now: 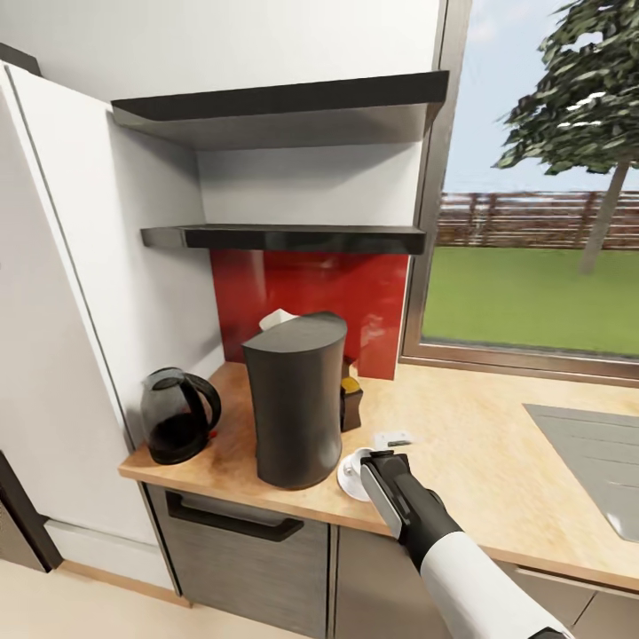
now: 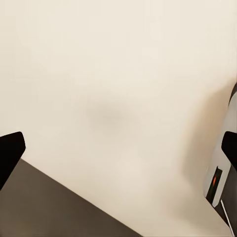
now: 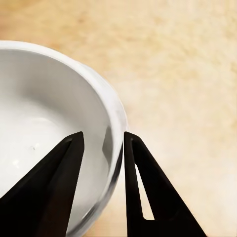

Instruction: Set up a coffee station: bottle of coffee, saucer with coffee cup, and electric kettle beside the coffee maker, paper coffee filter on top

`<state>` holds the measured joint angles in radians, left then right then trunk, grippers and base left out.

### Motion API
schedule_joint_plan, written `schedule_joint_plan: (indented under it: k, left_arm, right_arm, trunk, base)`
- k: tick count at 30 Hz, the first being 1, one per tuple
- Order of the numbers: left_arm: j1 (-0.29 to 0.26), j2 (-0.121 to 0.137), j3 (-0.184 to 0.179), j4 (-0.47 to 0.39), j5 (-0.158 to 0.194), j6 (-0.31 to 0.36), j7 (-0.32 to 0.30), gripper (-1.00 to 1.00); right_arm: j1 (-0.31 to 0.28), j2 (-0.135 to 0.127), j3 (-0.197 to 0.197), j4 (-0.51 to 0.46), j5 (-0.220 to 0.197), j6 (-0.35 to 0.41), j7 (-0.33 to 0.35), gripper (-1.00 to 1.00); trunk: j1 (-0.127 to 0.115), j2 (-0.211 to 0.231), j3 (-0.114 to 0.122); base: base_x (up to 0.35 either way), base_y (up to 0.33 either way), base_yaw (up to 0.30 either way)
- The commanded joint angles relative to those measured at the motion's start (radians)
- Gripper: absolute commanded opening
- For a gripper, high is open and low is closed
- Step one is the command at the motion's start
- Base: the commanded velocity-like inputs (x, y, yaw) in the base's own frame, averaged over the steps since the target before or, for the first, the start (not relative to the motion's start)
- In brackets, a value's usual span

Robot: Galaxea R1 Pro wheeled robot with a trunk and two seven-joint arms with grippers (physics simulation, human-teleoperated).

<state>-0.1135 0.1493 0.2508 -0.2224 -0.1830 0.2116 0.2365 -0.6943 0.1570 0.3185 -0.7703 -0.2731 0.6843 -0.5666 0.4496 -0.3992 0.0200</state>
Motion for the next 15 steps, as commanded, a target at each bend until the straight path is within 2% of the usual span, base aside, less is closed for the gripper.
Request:
schedule_joint_plan:
  k: [1,15]
  left_arm:
    - [0.0,-0.001,0.006,-0.002,-0.01,0.006,0.0,1.0]
    - [0.0,0.001,0.007,-0.002,-0.011,0.006,-0.001,1.0]
  right_arm:
    - [-0.001,-0.001,0.004,0.0,-0.011,0.001,-0.009,-1.0]
    - [-0.001,-0.004,0.002,0.006,-0.006,0.001,-0.01,-1.0]
  trunk:
    - [0.0,-0.001,0.0]
    - [0.0,-0.001,0.0]
  base:
    - [0.015,0.043,0.0]
    - [0.002,0.006,0.0]
